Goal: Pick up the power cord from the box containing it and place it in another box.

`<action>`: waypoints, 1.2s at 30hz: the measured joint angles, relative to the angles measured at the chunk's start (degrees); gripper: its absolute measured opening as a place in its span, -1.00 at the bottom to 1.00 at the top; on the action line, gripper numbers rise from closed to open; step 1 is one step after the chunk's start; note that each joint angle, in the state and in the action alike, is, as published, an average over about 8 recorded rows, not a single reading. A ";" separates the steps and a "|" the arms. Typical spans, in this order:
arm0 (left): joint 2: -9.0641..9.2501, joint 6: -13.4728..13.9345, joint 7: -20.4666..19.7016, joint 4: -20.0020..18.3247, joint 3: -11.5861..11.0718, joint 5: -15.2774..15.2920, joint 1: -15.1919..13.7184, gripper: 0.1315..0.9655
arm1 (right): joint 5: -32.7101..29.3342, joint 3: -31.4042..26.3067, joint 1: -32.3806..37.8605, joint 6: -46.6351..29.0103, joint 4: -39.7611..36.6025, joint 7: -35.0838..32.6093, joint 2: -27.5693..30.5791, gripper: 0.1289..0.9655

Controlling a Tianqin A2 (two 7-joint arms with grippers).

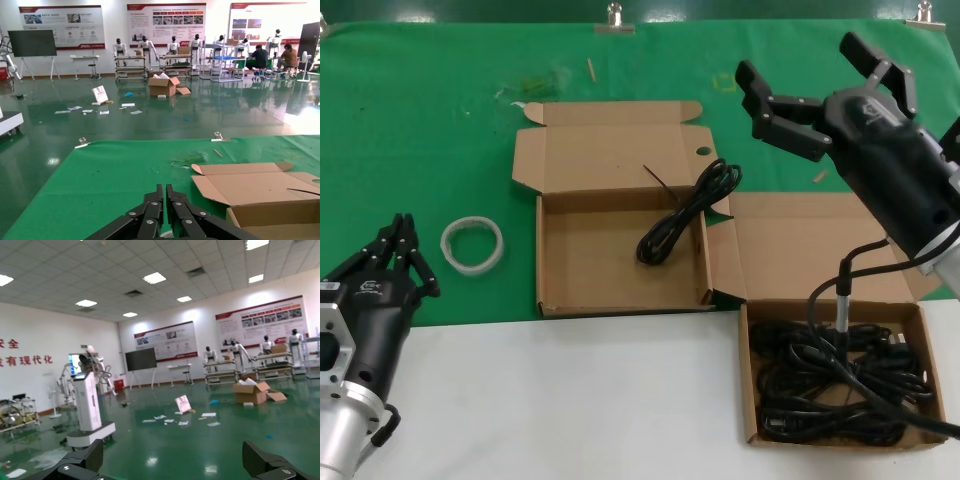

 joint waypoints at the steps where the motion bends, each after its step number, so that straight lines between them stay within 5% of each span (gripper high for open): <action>1: 0.00 0.00 0.00 0.00 0.00 0.00 0.00 -0.94 | -0.14 0.05 -0.21 0.27 -0.06 -0.13 -0.08 0.95; 13: 0.00 0.00 0.00 0.00 0.00 0.00 0.00 -0.71 | -1.88 0.66 -2.85 3.62 -0.82 -1.83 -1.14 1.00; 30: 0.00 0.00 0.01 0.00 0.00 -0.01 0.00 0.18 | -4.37 1.52 -6.63 8.43 -1.90 -4.24 -2.67 1.00; 36: 0.00 0.00 0.01 0.00 0.00 -0.01 0.00 0.29 | -5.25 1.83 -7.97 10.13 -2.28 -5.09 -3.21 1.00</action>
